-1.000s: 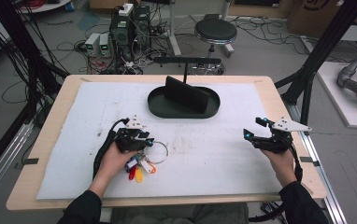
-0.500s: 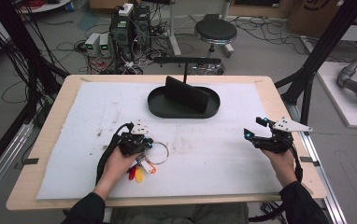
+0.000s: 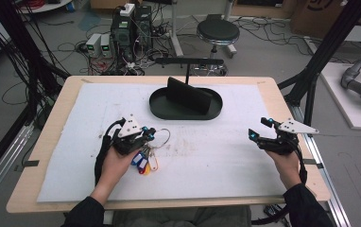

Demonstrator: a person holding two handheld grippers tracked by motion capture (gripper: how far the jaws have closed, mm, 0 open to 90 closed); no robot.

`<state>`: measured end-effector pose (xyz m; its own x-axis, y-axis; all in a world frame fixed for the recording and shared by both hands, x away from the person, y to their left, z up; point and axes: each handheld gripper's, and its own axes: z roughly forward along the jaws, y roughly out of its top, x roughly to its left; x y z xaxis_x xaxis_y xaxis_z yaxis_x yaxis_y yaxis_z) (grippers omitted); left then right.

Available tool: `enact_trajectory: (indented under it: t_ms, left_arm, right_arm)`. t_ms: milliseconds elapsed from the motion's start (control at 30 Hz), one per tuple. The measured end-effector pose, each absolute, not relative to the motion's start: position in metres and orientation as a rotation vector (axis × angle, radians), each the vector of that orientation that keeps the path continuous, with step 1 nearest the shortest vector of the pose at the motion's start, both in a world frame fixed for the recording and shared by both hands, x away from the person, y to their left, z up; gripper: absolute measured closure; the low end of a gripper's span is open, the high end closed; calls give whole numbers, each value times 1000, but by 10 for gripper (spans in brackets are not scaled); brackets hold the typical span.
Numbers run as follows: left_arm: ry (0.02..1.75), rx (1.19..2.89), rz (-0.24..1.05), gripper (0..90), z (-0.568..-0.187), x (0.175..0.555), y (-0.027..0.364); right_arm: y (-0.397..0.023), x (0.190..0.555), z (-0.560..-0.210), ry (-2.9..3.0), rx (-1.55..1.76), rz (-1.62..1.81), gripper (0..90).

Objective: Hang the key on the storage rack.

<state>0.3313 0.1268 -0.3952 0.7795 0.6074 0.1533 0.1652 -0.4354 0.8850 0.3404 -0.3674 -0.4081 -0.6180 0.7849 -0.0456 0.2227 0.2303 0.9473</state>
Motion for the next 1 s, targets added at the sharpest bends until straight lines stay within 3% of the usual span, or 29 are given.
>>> enact_trajectory:
  t_ms: [333, 633, 1000]
  left_arm:
    - [560, 2056, 553, 822, -405, 334, 119]
    - [582, 2063, 546, 861, -406, 337, 122]
    - [526, 2000, 584, 863, -383, 329, 120]
  right_arm:
    - [-367, 341, -408, 1981, 918, 1393, 258]
    - [-367, 342, -408, 1977, 921, 1396, 258]
    - [-368, 343, -409, 1977, 936, 1392, 259]
